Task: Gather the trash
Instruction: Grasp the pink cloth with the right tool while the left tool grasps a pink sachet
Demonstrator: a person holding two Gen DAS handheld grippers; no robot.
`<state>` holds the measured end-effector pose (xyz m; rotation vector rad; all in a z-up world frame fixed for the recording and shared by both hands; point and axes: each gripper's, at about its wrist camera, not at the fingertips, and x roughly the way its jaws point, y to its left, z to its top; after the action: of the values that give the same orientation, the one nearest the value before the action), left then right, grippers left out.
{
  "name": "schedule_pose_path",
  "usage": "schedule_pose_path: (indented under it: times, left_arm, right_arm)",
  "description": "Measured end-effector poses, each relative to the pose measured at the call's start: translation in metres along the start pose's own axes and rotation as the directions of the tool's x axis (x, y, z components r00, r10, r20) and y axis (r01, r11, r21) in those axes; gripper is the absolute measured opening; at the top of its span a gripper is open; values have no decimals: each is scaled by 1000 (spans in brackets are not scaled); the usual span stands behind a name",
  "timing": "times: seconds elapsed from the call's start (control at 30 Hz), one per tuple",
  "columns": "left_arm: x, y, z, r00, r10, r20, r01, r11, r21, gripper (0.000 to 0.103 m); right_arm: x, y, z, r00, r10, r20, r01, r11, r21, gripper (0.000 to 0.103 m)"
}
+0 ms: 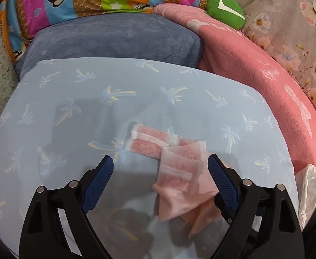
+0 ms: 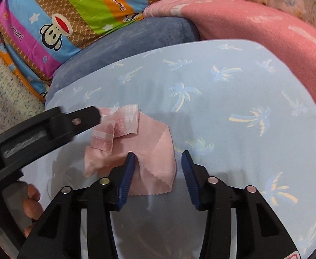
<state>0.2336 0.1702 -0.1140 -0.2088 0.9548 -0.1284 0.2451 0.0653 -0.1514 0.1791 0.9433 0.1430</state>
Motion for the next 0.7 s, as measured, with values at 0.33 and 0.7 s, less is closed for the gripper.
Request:
schedule_pose_path:
  times: [0.33,0.7]
  left_arm:
    - [7,-5,-5,999,-34,-26,34,999,19,22]
    - [-58,-24,-8,996,-67,62,63,996,68,10]
  right_arm:
    - [-4,-4,-7,1000,-30,-5,30,999,-33,3]
    - [-79,-27,-18,997,-1,84,-1,1000,28,2]
